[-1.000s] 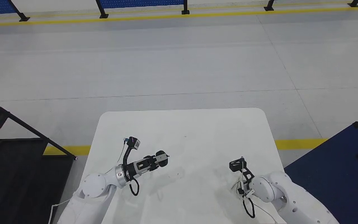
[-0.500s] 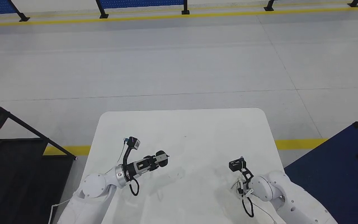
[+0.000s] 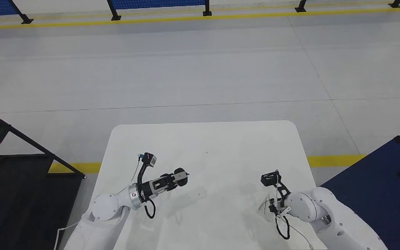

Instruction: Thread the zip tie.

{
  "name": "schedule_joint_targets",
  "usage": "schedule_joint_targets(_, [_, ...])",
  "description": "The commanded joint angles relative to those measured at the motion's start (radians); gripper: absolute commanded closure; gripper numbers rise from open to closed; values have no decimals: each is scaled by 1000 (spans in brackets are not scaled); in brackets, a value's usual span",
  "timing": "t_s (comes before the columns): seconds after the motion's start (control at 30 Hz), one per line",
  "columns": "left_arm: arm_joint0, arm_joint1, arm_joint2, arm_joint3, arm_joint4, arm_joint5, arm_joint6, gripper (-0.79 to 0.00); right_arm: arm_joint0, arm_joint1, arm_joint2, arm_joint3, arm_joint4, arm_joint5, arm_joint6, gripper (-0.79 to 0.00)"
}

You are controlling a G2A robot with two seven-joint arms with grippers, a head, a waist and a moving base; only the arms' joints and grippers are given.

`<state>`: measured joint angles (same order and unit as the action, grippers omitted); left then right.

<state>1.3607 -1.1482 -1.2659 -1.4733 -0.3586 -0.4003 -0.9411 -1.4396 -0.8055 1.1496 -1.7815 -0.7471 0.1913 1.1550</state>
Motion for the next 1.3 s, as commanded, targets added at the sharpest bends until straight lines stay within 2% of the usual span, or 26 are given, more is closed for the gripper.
schedule_joint_targets(0.0, [0, 0, 0, 0, 0, 0, 0, 0, -11, 3, 22, -12, 12, -4, 1, 0])
schedule_joint_targets(0.23, [0, 0, 0, 0, 0, 0, 0, 0, -60, 14, 149, -54, 174, -50, 5, 0])
schedule_joint_targets(0.47, [0, 0, 0, 0, 0, 0, 0, 0, -98, 23, 285, -46, 437, -130, 70, 0])
schedule_joint_targets(0.7, [0, 0, 0, 0, 0, 0, 0, 0, -61, 23, 294, 4, 622, -137, 198, 0])
schedule_joint_targets(1.27, [0, 0, 0, 0, 0, 0, 0, 0, -62, 21, 284, 16, 651, -137, 182, 0])
